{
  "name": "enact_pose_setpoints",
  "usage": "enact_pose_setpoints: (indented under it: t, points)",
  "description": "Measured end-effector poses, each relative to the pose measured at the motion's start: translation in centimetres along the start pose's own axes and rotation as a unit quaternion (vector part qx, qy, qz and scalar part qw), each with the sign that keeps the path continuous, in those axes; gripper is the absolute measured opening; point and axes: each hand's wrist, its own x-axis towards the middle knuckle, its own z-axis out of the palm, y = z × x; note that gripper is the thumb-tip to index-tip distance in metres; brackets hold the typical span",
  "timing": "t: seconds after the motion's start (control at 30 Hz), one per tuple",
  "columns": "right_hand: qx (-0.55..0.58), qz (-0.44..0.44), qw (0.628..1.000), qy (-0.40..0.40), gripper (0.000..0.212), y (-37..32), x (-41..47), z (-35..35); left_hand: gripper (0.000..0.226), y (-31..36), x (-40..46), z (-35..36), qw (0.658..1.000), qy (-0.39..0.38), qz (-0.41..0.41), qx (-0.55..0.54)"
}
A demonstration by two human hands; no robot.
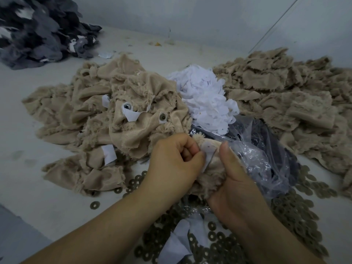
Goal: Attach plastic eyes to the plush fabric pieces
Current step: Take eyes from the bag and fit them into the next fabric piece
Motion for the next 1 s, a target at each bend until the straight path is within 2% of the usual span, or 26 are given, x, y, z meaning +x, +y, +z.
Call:
enact_pose_setpoints:
  t: [0.13, 0.27, 0.5, 0.7, 1.0]
  points:
    - [-0.042, 0.002, 0.999, 0.012, 0.041, 0.0, 0.1, -0.2, 0.021, 0.1, 0.0, -0.1, 0.999, -0.011, -0.013, -0.037]
    - [-0.048, 0.019, 0.997, 0.061, 0.055, -0.3, 0.3, -0.5, 0.016, 0.3, 0.0, -0.4, 0.995, -0.015, -0.017, -0.095]
    - [-0.043, 0.015, 0.997, 0.065, 0.048, -0.4, 0.2, -0.4, 0.020, 0.6, 0.9, -0.8, 0.989, -0.020, -0.058, -0.136]
    - [-0.054, 0.017, 0.995, 0.082, 0.052, -0.2, 0.3, -0.3, 0.024, 0.5, 0.6, -0.2, 0.972, -0.009, -0.101, -0.211]
    - [-0.076, 0.007, 0.995, 0.070, 0.047, -0.3, 0.3, -0.6, 0.026, 0.8, 0.5, 0.3, 0.980, 0.010, -0.078, -0.183]
